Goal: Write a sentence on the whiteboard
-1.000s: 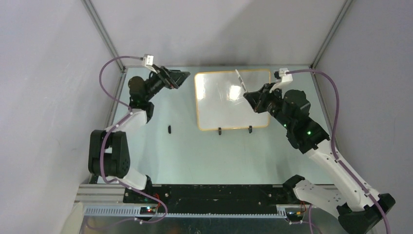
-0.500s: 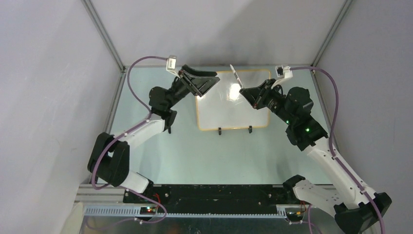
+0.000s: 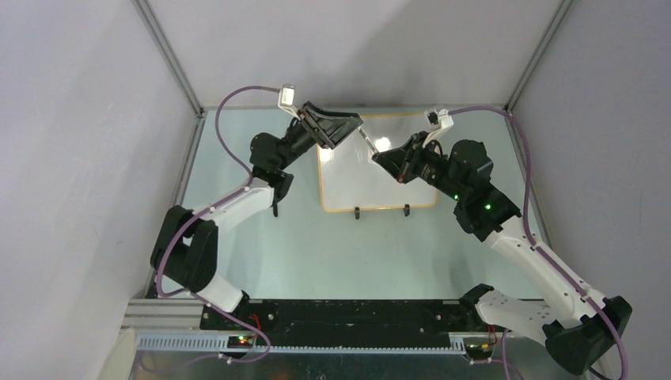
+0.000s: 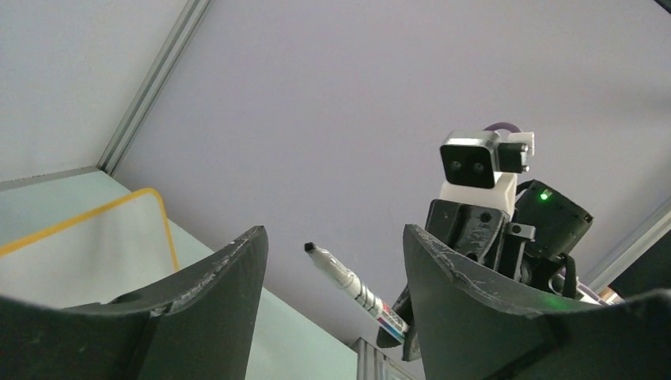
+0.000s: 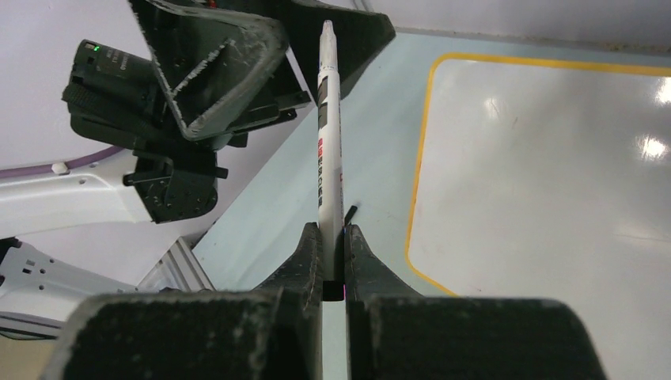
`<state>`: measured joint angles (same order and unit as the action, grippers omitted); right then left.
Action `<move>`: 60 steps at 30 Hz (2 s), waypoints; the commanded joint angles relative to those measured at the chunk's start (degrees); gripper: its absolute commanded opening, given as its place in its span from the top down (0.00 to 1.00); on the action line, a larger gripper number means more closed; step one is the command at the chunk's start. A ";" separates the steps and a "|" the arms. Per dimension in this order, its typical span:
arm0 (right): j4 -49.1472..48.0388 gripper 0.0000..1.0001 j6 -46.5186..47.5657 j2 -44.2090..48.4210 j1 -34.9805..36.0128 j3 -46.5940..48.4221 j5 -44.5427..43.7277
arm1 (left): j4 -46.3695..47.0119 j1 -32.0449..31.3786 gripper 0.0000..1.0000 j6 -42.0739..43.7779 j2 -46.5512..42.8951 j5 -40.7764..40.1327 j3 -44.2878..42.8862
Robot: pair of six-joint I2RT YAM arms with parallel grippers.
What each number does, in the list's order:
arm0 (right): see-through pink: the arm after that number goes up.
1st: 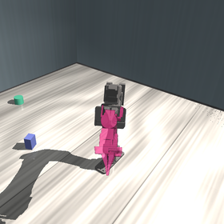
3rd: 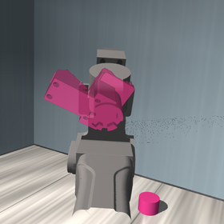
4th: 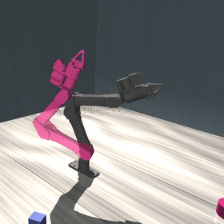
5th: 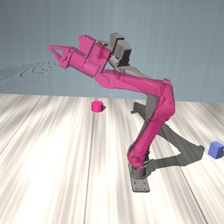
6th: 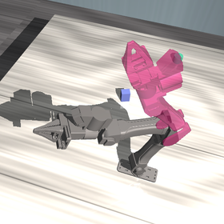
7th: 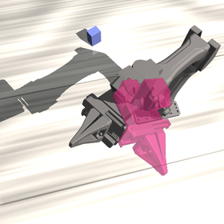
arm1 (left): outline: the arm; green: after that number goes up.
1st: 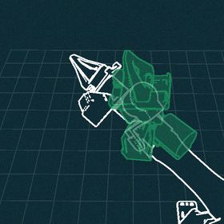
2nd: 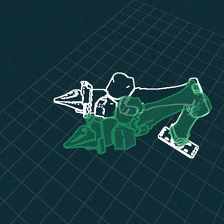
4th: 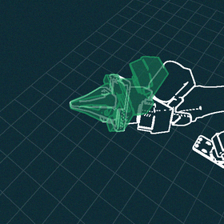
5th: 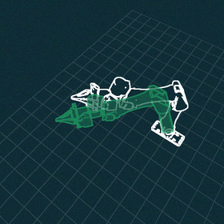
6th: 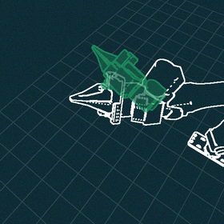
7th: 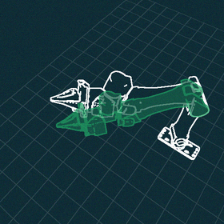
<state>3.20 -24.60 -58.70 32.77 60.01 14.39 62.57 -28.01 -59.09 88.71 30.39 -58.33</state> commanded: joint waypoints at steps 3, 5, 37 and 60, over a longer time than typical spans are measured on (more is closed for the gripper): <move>-0.16 1.00 1.61 -0.74 0.83 3.82 0.90 | 0.93 -0.64 0.39 -1.34 1.22 2.33 -3.25; 0.22 1.00 1.78 -0.92 0.86 4.17 0.83 | 1.43 -0.64 0.46 -2.02 1.81 3.39 -3.80; -27.07 0.15 -3.28 4.17 1.05 -8.20 3.99 | 25.11 -6.87 1.00 -14.75 -0.89 -14.44 7.82; -43.07 0.41 -6.54 2.68 3.88 -12.48 4.53 | 25.30 -10.59 1.00 -21.50 -5.07 -20.98 9.76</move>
<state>-37.52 -30.59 -55.48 36.42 46.19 19.03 85.45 -37.91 -79.50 84.62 10.85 -48.45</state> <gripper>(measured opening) 0.620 0.047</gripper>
